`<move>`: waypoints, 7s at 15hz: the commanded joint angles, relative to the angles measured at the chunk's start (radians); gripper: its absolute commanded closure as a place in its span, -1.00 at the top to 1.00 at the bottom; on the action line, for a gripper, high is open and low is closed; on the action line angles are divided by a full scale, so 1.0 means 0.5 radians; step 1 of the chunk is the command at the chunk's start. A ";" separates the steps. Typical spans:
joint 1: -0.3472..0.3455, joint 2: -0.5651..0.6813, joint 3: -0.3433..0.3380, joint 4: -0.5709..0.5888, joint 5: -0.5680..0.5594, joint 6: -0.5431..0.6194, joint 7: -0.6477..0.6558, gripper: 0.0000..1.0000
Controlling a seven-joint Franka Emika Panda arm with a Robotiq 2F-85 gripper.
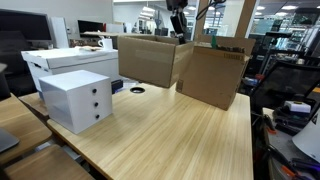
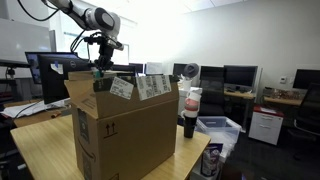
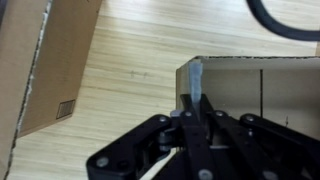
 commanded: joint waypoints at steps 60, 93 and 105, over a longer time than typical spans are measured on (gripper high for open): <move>-0.317 -0.622 -0.180 0.075 -1.745 -0.593 0.986 -0.89; 0.032 -0.531 0.104 -0.758 -2.729 -1.082 1.779 -0.90; 0.065 -0.438 0.118 -0.875 -2.930 -1.217 2.099 -0.90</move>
